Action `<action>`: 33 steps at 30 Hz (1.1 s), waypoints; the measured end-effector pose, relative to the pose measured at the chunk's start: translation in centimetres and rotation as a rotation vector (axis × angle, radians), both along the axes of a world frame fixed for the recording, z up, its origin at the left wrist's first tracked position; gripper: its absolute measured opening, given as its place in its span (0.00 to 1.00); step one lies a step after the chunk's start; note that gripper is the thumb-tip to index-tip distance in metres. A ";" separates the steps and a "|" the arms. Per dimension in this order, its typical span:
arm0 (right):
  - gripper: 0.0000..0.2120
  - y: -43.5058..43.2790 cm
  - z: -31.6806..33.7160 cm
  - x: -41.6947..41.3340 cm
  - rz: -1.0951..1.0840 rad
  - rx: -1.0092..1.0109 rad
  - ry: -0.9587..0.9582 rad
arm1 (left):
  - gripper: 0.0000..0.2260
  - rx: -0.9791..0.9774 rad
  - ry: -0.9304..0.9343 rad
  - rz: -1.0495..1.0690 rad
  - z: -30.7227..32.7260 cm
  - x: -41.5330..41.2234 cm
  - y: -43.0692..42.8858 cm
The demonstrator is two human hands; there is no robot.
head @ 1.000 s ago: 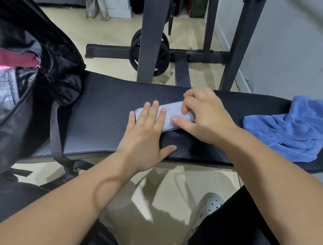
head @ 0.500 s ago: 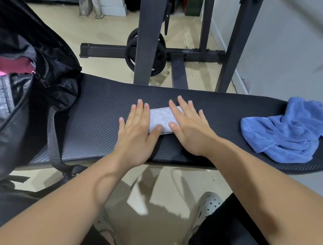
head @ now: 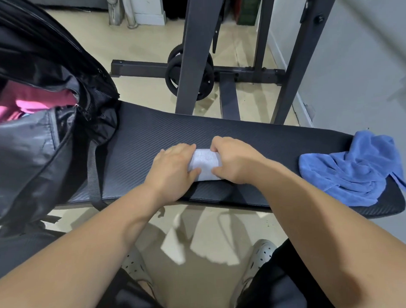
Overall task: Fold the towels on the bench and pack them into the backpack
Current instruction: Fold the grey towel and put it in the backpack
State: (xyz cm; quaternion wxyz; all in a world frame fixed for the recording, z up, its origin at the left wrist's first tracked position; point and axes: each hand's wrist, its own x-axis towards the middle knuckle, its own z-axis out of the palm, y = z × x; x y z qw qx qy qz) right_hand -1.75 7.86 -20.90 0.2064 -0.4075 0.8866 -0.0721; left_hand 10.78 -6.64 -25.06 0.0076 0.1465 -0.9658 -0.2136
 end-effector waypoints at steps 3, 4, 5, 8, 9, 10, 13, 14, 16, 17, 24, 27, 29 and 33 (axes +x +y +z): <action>0.33 -1.7 0.1 0.2 0.083 0.007 0.010 | 0.31 -0.112 -0.007 0.002 1.1 1.2 -1.2; 0.34 -2.3 -0.1 0.3 0.102 0.054 0.049 | 0.32 -0.135 0.003 0.011 1.5 1.8 -1.7; 0.32 -2.7 -0.3 0.4 0.115 0.098 0.078 | 0.33 -0.160 0.022 0.021 2.1 2.6 -2.3; 0.22 -3.9 -0.1 0.2 0.137 0.144 0.075 | 0.32 -0.288 0.106 0.080 3.8 5.2 -4.4; 0.20 -4.4 0.3 0.2 0.131 0.119 0.070 | 0.30 -0.338 0.148 0.109 4.5 6.1 -5.3; 0.19 -5.1 0.9 0.3 0.121 0.069 0.076 | 0.28 -0.384 0.196 0.143 5.3 7.0 -6.3; 0.18 -8.3 3.8 1.1 0.067 -0.211 0.074 | 0.23 -0.481 0.358 0.293 7.5 9.5 -9.5; 0.18 -9.6 5.1 1.5 0.056 -0.326 0.043 | 0.22 -0.497 0.389 0.366 8.1 10.2 -10.5; 0.18 -12.7 8.0 2.3 0.072 -0.494 -0.030 | 0.21 -0.478 0.407 0.563 8.7 11.7 -12.2; 0.17 -14.3 9.2 2.7 0.095 -0.543 -0.064 | 0.21 -0.451 0.408 0.661 8.8 12.2 -12.8; 0.14 -23.9 11.8 6.4 0.326 -0.536 -0.071 | 0.22 -0.256 0.421 0.766 6.0 13.6 -14.1; 0.14 -26.9 11.5 7.0 0.351 -0.498 0.014 | 0.20 -0.229 0.488 0.740 5.3 13.9 -14.7; 0.15 -28.8 11.3 6.7 0.341 -0.502 0.020 | 0.18 -0.253 0.512 0.687 4.6 14.0 -15.0; 0.17 -31.4 11.1 5.5 0.278 -0.602 0.077 | 0.14 -0.292 0.556 0.602 4.0 13.9 -15.1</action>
